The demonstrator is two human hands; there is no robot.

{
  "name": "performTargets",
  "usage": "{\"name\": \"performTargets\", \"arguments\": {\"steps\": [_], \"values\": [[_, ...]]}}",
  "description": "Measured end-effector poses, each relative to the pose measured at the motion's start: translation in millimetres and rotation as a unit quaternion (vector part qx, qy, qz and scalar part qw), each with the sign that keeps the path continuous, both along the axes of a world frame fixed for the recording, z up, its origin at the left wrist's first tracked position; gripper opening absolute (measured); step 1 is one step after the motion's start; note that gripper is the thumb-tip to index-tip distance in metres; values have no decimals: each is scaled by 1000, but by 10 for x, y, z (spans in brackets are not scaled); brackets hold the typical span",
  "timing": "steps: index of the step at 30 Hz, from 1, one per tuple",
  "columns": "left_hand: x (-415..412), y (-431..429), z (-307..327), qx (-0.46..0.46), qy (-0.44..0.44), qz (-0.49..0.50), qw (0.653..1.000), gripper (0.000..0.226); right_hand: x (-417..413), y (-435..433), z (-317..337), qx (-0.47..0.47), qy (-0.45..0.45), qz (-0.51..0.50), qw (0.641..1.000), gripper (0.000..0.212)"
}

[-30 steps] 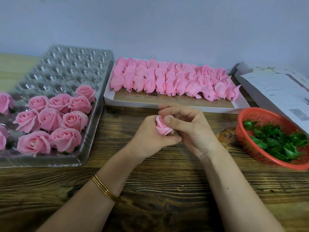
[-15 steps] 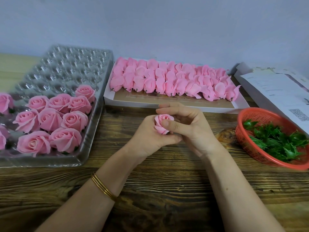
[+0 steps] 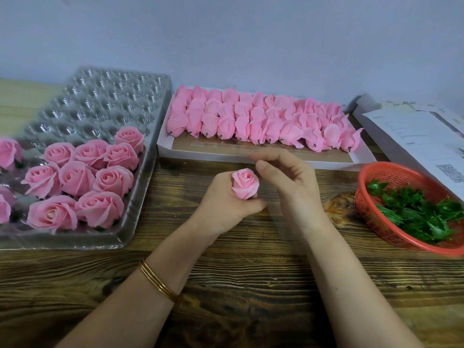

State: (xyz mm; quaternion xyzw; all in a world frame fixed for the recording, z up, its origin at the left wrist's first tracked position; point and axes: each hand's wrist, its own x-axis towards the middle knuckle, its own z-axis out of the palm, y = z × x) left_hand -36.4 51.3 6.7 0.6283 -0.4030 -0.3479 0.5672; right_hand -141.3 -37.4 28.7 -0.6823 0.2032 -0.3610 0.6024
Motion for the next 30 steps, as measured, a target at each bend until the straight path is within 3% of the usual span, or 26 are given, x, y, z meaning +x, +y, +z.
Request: {"name": "performTargets", "arguments": {"steps": [2, 4, 8, 14, 19, 30], "values": [[7, 3, -13, 3, -10, 4, 1000, 32, 9, -2, -8, 25, -25, -19, 999, 7], [0, -4, -8, 3, -8, -6, 1000, 19, 35, 15, -26, 30, -36, -21, 999, 5], [-4, -4, 7, -10, 0, -4, 1000, 32, 104, 72, -79, 37, -41, -15, 998, 12], [-5, -20, -21, -32, -14, 3, 999, 31, 123, 85, -121, -8, -22, -25, 999, 15], [-5, -12, 10, -49, -16, 0, 999, 48, 110, 83, -107, -28, -8, -20, 999, 15], [2, 1, 21, -58, 10, 10, 998, 26, 107, 58, -118, -29, -10, 2, 1000, 18]]}}
